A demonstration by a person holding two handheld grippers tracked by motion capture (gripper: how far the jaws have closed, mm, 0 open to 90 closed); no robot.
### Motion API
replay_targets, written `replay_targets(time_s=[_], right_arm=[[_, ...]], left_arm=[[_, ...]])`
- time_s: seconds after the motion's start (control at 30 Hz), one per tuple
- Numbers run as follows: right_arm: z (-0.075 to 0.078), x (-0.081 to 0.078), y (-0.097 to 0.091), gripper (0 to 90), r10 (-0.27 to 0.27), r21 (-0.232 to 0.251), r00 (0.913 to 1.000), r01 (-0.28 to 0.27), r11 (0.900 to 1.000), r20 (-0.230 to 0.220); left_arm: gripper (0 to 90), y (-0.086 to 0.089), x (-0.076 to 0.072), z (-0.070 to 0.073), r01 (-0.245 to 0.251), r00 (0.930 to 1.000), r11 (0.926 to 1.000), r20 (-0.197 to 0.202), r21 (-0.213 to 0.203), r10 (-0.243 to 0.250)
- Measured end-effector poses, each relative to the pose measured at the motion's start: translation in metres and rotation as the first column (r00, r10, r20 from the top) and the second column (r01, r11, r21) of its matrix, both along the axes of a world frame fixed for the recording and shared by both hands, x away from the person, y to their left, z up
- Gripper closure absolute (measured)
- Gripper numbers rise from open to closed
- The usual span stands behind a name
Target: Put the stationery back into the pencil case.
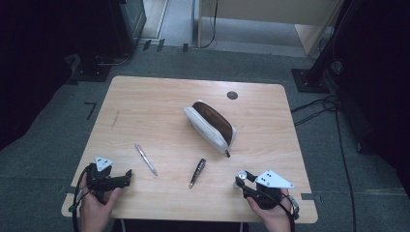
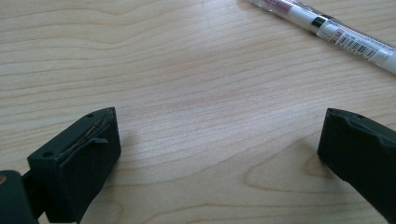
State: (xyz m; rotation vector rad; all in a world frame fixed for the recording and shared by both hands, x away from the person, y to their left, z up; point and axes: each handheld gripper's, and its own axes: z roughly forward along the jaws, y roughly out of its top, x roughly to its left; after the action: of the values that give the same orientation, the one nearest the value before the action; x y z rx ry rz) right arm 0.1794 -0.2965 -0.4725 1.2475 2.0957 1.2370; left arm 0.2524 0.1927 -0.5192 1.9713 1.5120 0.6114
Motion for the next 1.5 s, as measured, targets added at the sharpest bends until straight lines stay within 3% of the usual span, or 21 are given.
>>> replay_targets(time_s=[0.4, 1.5], right_arm=[[0.008, 0.004, -0.002, 66.4, -0.020, 0.021, 0.9997, 0.020, 0.9996, 0.012], [0.059, 0.037, 0.001, 66.3, -0.103, 0.069, 0.9921, 0.098, 0.9928, 0.072]], left_arm=[[0.0, 0.000, 0.000, 0.000, 0.000, 1.0000, 1.0000, 0.000, 0.000, 0.000], [0.0, 0.000, 0.000, 0.000, 0.001, 1.0000, 1.0000, -0.001, 0.001, -0.001]])
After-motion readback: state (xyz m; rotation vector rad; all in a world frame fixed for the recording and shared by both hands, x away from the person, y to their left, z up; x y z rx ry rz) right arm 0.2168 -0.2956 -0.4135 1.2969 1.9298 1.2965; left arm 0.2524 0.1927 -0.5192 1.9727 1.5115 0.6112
